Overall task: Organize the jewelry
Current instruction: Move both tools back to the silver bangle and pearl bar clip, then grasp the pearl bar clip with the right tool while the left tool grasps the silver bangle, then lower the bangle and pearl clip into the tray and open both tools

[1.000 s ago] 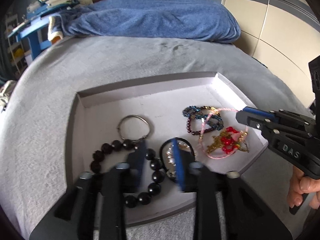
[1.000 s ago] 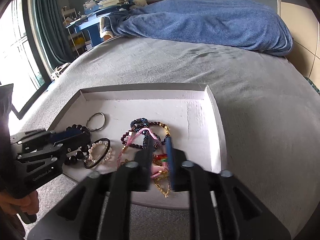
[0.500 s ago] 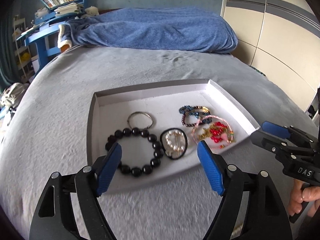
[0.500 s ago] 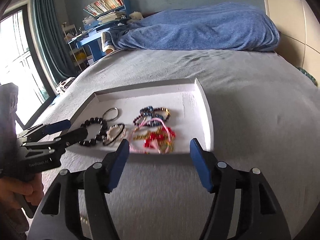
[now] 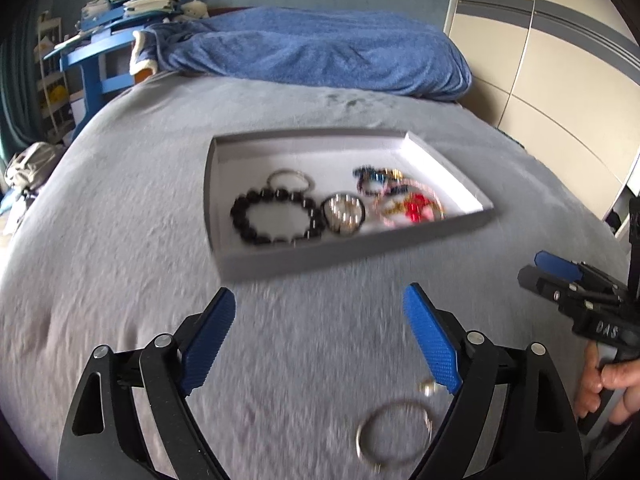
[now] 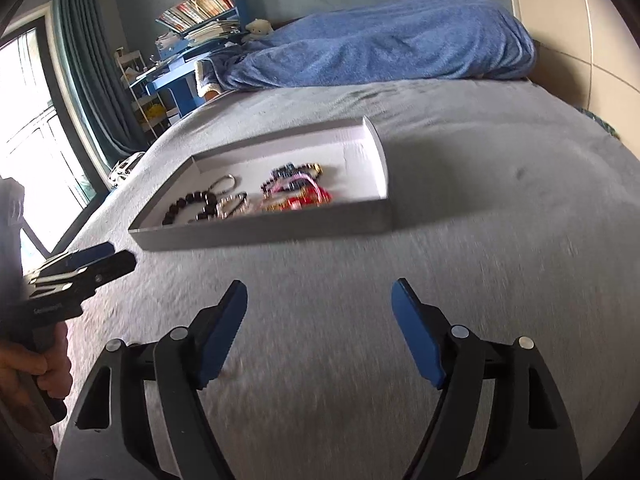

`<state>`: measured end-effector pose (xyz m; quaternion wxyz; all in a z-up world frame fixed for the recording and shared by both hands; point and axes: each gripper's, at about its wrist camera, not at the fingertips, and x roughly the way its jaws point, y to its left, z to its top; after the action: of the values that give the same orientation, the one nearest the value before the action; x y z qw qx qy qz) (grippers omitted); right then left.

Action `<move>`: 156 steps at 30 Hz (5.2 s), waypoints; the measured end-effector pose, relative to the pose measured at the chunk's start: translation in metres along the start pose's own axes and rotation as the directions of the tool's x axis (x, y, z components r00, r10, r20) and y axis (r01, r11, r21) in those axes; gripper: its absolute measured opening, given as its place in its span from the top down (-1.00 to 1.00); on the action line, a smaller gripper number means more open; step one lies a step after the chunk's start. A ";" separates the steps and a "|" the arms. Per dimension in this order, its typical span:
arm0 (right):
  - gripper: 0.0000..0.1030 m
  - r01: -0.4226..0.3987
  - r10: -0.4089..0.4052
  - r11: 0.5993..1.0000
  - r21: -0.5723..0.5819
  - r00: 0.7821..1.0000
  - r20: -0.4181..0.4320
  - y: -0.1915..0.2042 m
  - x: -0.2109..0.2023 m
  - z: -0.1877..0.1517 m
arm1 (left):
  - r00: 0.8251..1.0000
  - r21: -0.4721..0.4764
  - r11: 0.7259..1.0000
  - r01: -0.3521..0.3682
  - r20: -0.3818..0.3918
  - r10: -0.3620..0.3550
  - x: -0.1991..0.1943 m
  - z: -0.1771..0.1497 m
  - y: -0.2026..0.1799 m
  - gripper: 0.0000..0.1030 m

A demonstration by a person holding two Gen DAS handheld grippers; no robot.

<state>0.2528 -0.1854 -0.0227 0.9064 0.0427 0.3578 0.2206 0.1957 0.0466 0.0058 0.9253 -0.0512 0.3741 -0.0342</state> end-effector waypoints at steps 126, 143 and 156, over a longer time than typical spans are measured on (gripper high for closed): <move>0.89 -0.129 0.113 0.978 -0.166 0.989 -0.099 0.048 0.010 -0.026 | 0.997 0.155 0.987 0.038 -0.079 -0.026 -0.014 -0.028 -0.034 0.04; 0.89 -0.120 0.125 0.979 -0.163 0.992 0.022 0.046 0.018 0.047 | 1.000 0.134 0.991 0.018 0.021 -0.021 0.003 0.047 -0.027 0.04; 0.89 -0.096 0.104 0.979 -0.182 0.994 0.036 0.056 0.069 0.114 | 1.000 0.095 0.995 -0.011 0.028 0.009 0.054 0.099 -0.008 0.04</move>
<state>0.3529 -0.0961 0.0316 0.9021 -0.0166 0.3132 0.2963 0.3033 0.0398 0.0405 0.9320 -0.0058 0.3595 -0.0465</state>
